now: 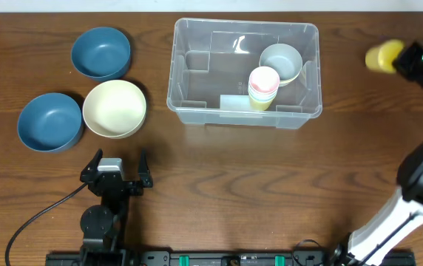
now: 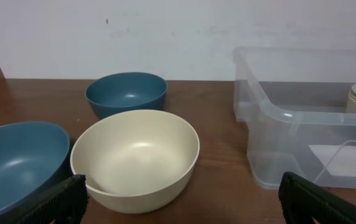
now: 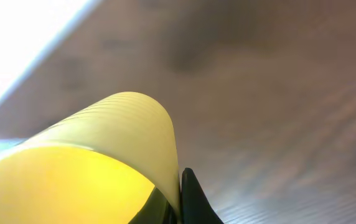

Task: Pack container
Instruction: 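Grasp the remaining yellow cup with the right gripper, then lower the yellow cup onto the top of the cup stack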

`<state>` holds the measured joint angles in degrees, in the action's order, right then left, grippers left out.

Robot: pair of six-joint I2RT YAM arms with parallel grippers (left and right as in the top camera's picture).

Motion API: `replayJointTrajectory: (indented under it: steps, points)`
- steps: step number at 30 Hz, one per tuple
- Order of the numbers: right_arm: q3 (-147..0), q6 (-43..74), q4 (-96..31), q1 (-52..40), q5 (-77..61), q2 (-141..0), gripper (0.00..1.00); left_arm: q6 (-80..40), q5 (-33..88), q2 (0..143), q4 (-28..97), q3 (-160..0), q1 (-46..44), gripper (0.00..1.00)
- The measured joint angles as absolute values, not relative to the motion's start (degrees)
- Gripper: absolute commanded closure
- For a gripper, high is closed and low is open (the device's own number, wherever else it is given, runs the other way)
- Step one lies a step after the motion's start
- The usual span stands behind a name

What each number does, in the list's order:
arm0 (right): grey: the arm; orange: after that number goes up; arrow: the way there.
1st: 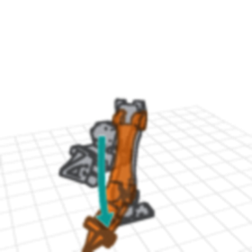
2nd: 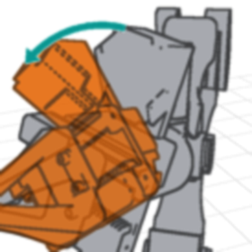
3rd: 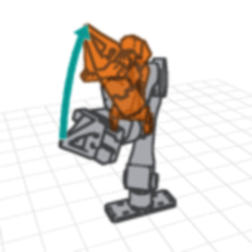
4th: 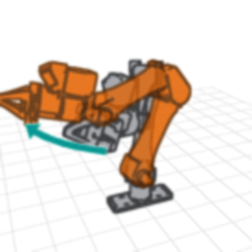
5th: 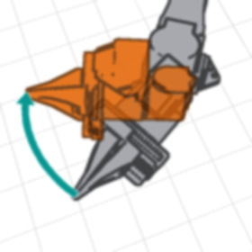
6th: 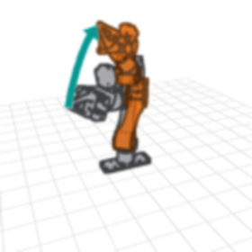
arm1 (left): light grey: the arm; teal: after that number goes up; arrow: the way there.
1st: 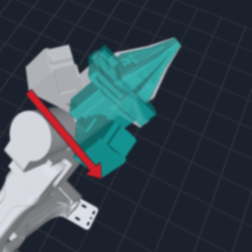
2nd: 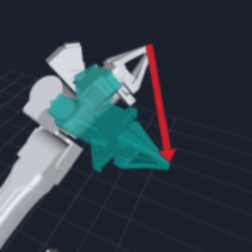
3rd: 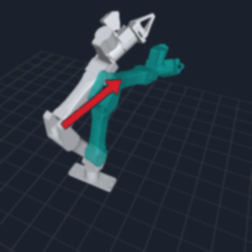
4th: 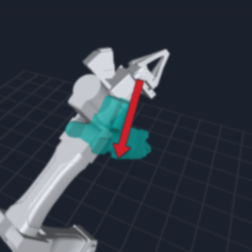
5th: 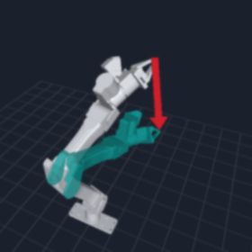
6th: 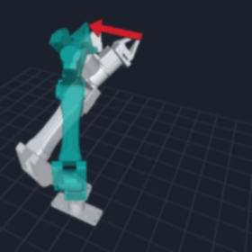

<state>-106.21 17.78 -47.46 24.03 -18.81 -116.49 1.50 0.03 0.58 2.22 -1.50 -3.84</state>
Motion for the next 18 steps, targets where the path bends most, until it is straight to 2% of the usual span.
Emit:
replayJointTrajectory:
  steps: [4,9,13,18]
  points:
    - [-106.34,17.74,-48.27,17.91,-21.02,-104.03,0.99,1.5,0.03,0.6,2.22,-1.5,-3.84,0.02]
    - [-107.24,17.32,-51.24,5.58,-19.99,-93.36,0.99,1.5,0.05,0.6,2.22,-1.5,-3.84,0.02]
    - [-107.24,17.3,-55.57,-4.84,-13.54,-93.08,0.99,1.5,0.03,0.6,2.22,-1.5,-3.84,0.02]
    - [-106.87,17.28,-57.95,-10.7,-7.7,-97.38,0.99,1.5,0.05,0.6,2.22,-1.5,-3.84,0.02]
